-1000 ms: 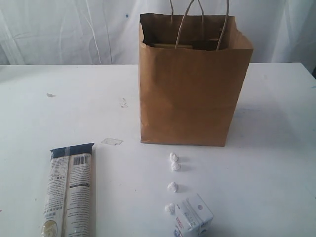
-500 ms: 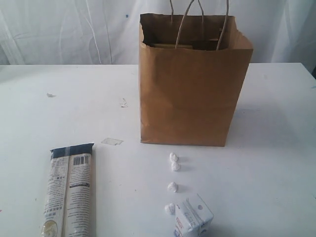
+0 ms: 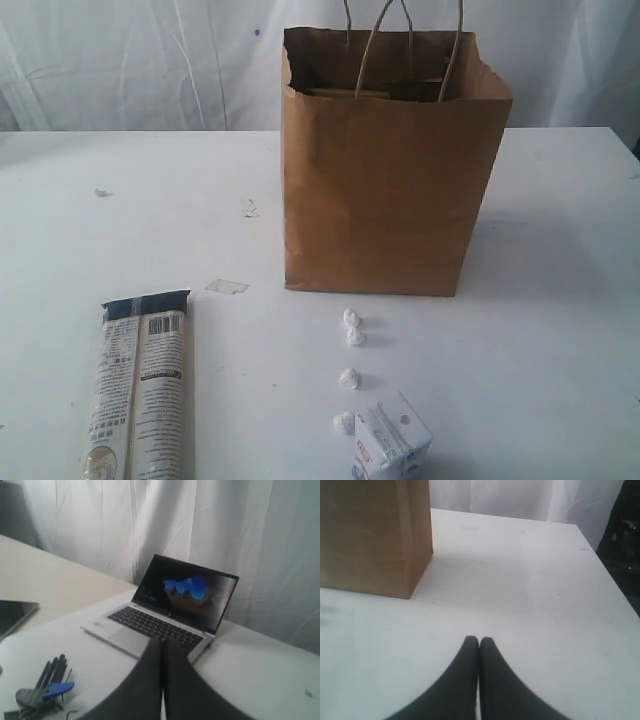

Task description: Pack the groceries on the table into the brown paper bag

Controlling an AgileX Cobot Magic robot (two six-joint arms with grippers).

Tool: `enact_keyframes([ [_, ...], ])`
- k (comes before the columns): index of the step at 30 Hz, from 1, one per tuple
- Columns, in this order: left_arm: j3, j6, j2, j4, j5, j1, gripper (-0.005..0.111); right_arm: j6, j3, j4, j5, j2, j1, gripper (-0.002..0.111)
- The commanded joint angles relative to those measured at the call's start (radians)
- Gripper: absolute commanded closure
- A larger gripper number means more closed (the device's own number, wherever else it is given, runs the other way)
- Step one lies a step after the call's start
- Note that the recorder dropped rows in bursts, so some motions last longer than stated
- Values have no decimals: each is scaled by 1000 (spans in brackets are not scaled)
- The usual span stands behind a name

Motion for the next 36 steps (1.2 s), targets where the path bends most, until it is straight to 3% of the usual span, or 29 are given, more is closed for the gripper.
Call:
enact_keyframes([
  [1,80,-14,-8,-33,78,3,107,1,6,-3,-13,-2,3,108],
  [4,164,-23,-16,-13,85,3,107,1,6,-3,-13,-2,3,108],
  [8,261,-126,-50,62,-21,3,107,1,6,-3,-13,-2,3,108],
  [19,298,-234,-78,156,-215,3,107,1,6,-3,-13,-2,3,108],
  [23,391,-431,-78,401,-489,3,107,1,6,-3,-13,-2,3,108],
  [27,391,-485,-78,640,-591,3,107,1,6,-3,-13,-2,3,108],
  [29,391,-490,-78,605,-518,3,107,1,6,-3,-13,-2,3,108],
  [33,391,-604,-78,376,-239,3,107,1,6,-3,-13,-2,3,108],
  [36,391,-639,-78,274,-115,3,107,1,6,-3,-13,-2,3,108],
])
